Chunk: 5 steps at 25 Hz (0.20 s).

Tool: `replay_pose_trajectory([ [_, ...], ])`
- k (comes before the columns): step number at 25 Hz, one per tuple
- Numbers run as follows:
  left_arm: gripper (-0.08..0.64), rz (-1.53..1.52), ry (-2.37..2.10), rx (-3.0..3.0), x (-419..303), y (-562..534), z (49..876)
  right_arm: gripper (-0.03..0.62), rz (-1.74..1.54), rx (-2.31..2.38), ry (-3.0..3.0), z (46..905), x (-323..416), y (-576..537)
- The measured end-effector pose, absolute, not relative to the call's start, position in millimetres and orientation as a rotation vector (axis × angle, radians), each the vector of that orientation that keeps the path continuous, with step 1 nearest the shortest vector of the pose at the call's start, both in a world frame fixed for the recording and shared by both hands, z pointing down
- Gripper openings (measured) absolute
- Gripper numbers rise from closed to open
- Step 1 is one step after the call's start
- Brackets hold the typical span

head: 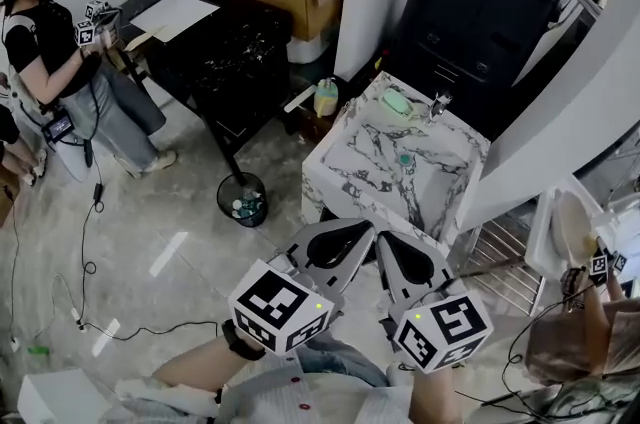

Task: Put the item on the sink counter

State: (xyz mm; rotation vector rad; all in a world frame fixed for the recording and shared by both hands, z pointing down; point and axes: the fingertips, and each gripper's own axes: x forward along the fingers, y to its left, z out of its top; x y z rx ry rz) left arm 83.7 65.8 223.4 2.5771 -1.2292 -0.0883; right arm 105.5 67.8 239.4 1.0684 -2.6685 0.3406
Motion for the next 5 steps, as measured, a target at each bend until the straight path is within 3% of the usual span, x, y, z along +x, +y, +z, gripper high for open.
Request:
replay_pose_trajectory([
  [5, 0.014, -0.094, -1.213, 2.634, 82.8, 65.0, 214.9, 0.006, 0.320, 1.077, -2.675, 233.5, 105.9, 66.0],
])
